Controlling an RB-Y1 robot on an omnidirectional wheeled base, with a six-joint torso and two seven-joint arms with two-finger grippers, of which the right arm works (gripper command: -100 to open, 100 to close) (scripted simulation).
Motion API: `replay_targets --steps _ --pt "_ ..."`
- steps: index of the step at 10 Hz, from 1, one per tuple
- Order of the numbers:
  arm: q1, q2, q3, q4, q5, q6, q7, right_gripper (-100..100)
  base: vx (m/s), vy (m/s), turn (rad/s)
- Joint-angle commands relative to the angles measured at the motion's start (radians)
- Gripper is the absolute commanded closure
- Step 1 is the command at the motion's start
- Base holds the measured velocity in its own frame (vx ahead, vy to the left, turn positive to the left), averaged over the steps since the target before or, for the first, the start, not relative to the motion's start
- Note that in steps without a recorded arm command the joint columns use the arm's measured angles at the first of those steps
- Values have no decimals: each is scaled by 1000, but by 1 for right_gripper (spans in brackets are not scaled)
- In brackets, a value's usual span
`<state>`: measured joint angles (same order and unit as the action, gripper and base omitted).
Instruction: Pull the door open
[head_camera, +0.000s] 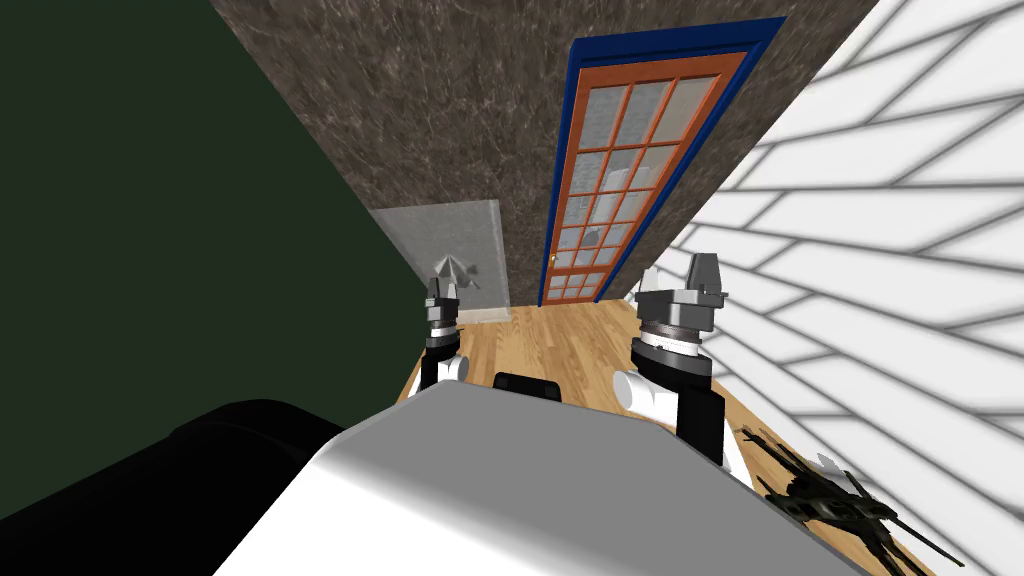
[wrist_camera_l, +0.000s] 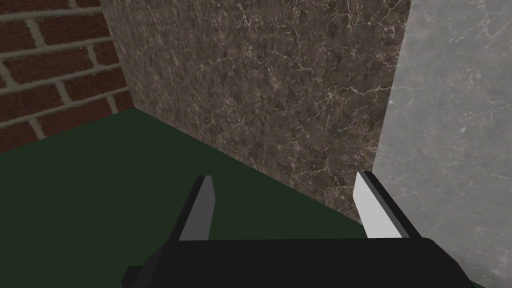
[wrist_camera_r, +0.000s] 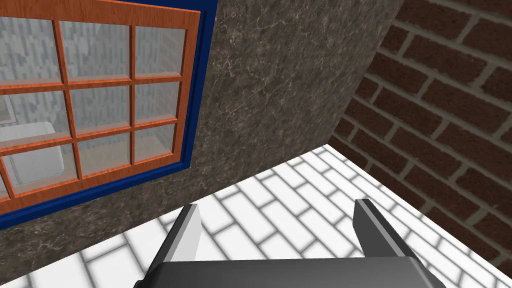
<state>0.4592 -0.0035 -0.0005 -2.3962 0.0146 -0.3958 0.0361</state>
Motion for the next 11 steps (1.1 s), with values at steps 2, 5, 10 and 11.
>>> replay_targets --steps 2,5,10,11 --pt "-8 -11 0 41 8 -13 33 -100 136 -20 3" --pt "-21 -25 1 105 20 -33 85 -100 173 14 1" --pt "-43 -44 1 209 41 -66 169 -100 146 1 3" --pt "-46 -46 1 226 44 -71 182 -100 95 -15 1"
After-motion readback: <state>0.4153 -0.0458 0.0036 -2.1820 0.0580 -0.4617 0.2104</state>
